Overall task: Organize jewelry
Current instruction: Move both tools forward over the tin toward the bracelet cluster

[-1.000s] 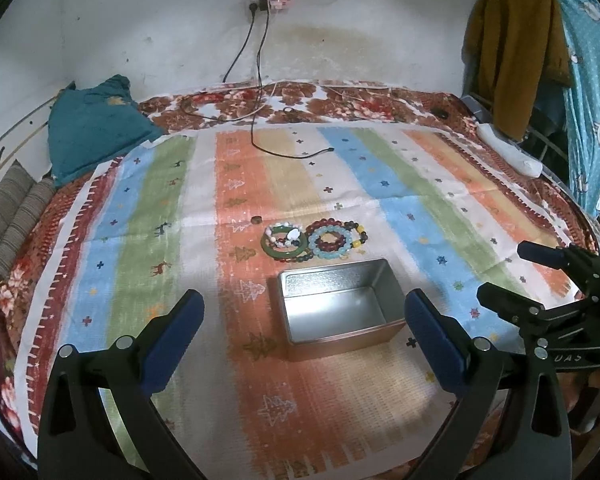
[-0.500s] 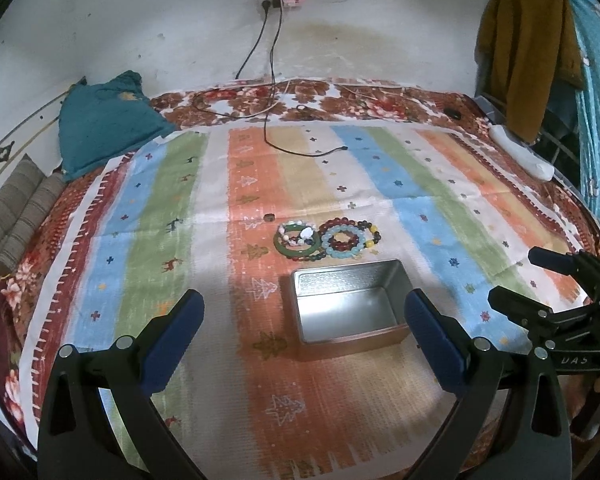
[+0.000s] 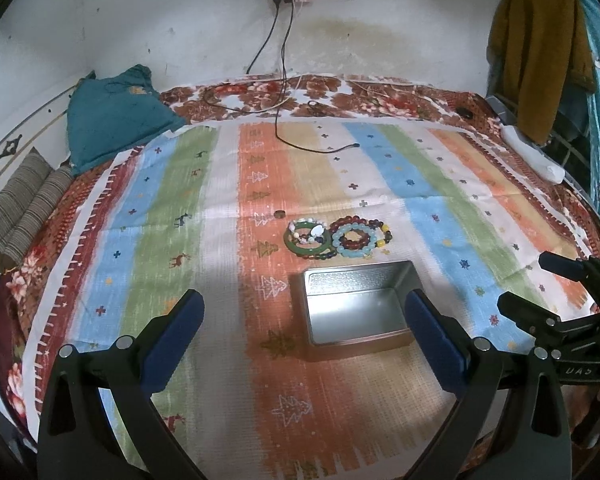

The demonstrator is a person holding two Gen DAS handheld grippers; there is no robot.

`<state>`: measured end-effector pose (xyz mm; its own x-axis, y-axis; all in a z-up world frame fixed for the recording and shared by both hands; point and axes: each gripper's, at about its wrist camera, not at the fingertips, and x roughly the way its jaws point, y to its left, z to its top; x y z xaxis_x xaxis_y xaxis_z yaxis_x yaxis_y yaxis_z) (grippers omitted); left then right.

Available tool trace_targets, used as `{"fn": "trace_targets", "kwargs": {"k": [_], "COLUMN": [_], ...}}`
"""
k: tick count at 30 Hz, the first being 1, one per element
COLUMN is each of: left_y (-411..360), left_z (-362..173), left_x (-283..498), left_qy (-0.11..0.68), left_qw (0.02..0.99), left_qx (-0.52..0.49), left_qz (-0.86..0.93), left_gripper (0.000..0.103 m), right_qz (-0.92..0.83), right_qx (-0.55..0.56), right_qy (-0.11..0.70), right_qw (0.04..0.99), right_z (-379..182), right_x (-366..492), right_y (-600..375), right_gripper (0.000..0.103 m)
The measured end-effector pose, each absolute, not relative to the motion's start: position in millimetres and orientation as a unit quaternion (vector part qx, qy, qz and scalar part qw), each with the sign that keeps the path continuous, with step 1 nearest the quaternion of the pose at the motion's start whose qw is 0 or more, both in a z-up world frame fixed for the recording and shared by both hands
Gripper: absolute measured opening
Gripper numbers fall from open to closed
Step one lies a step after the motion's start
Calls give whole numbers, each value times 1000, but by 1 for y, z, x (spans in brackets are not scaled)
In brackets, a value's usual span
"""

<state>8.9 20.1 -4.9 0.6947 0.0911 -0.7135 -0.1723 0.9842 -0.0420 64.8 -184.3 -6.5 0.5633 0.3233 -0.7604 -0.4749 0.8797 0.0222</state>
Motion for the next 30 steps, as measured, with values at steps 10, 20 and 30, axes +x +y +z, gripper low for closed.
{"fn": "trace_targets", "kwargs": {"k": [10, 20, 30], "left_y": [25, 27, 36], "left_z": [-7, -10, -4], "left_x": [17, 33, 70], "left_qy": [390, 400, 401], "left_qw": [915, 910, 909], "left_qx": [-62, -56, -38], "left_qz": [82, 94, 109], "left_gripper": [98, 98, 98], "right_qz": [223, 222, 216], "right_qx": [-87, -95, -94], "right_qy": [421, 433, 437], "right_qw": [875, 868, 868], "right_z": [-12, -17, -13], "right_x": [73, 83, 115], "right_y": [-181, -171, -165], "right_gripper": [99, 99, 99]}}
